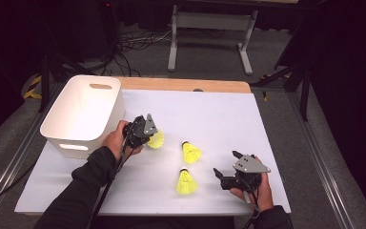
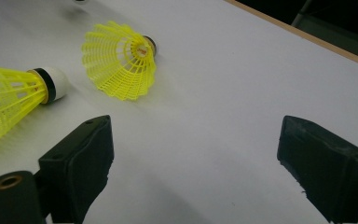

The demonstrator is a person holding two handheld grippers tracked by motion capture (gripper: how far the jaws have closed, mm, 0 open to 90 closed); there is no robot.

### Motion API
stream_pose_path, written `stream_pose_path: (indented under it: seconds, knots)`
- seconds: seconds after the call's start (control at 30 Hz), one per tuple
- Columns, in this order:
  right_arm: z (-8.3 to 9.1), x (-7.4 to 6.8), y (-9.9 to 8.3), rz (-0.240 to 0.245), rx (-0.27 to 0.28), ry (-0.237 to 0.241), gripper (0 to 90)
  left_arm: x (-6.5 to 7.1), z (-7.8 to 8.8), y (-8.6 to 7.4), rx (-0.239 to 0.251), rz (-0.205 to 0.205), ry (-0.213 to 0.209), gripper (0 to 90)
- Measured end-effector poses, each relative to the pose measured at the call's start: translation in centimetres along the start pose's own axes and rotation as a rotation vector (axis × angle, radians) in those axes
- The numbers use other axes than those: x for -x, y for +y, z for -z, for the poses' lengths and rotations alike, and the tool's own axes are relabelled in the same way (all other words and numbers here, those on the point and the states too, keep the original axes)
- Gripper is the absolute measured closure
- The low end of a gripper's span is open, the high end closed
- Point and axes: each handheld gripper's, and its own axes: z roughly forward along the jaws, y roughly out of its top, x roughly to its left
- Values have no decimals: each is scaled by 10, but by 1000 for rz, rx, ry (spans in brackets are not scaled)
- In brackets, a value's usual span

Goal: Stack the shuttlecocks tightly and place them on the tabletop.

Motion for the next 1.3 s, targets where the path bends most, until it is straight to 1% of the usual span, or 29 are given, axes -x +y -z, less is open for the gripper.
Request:
stream_pose_path:
  seconds: [0.07, 0.1, 0.13, 0.17, 0.2, 0.27, 0.37, 0.4, 0.43, 0.47, 0.5, 0.53, 0.6, 0.67, 0.77, 0.8, 0.87, 0.9, 0.93, 1.0, 1.03, 1.07, 1.1, 1.13, 1.17, 1.2, 1.23, 1.3]
  knots:
    - [0, 0, 0, 1, -1, 3, 115, 2, -7, 0, -7, 11, 4, 887]
    - [0, 0, 0, 0, -1, 5, 115, 1, -8, 0, 5, 13, 6, 886]
    - [-1, -1, 0, 0, -1, 4, 115, 1, -9, 1, 6, 16, 10, 886]
    - [-1, -1, 0, -2, -4, 4, 115, 1, -10, 2, -3, 15, 25, 886]
    - [-1, -1, -1, 2, -6, 5, 115, 1, -12, 3, -15, 4, 43, 886]
    - [-2, -2, -1, 4, -12, 11, 115, -1, -14, 5, -10, 3, 9, 885]
    - [-4, -3, 0, 14, -17, 19, 115, -3, -20, 11, -12, 3, -9, 869]
    - [-4, -3, 0, 17, -19, 21, 115, -3, -23, 13, -20, 2, -10, 860]
    - [-5, -4, -1, 18, -21, 23, 115, -3, -25, 14, -23, -3, -18, 844]
    - [-5, -4, -1, 20, -21, 25, 115, -2, -28, 16, -18, -5, -36, 840]
    - [-5, -4, -1, 20, -23, 25, 115, -1, -31, 18, -11, -1, -46, 828]
    - [-5, -4, -1, 19, -23, 25, 115, 0, -34, 20, -17, -2, -46, 817]
    - [-5, -4, -1, 18, -24, 26, 116, 0, -39, 24, -27, -13, -55, 823]
    - [-5, -3, -1, 19, -23, 29, 116, 0, -42, 26, -31, -5, -54, 829]
    - [-5, -3, -2, 19, -24, 30, 116, -2, -45, 29, -34, -8, -60, 844]
    - [-6, -4, -2, 19, -29, 33, 116, -2, -48, 31, -47, -20, -74, 866]
    - [-7, -4, -2, 22, -29, 34, 116, -2, -50, 35, -71, -36, -63, 879]
    - [-7, -5, -1, 24, -31, 34, 116, -2, -50, 36, -77, -45, -65, 880]
    - [-7, -5, -1, 26, -31, 35, 116, -2, -51, 37, -88, -43, -58, 880]
    - [-7, -5, -1, 30, -32, 33, 116, -3, -51, 37, -91, -44, -54, 880]
    - [-8, -6, -1, 31, -34, 36, 116, -5, -51, 37, -92, -38, -51, 880]
    - [-8, -6, -1, 32, -35, 37, 116, -6, -51, 37, -99, -40, -63, 881]
    - [-9, -6, -1, 33, -33, 35, 117, -6, -51, 37, -102, -49, -60, 881]
    - [-9, -7, -1, 35, -29, 33, 120, -6, -51, 37, -102, -49, -60, 883]
    - [-8, -8, 0, 41, -21, 32, 123, -6, -51, 37, -130, -63, -72, 886]
    - [-8, -8, 0, 41, -21, 32, 123, -6, -51, 37, -130, -63, -72, 887]
    - [-8, -9, 1, 47, -16, 33, 123, -5, -50, 37, -154, -76, -61, 888]
    - [-9, -10, 1, 46, -24, 38, 123, -5, -50, 35, -158, -70, -70, 889]
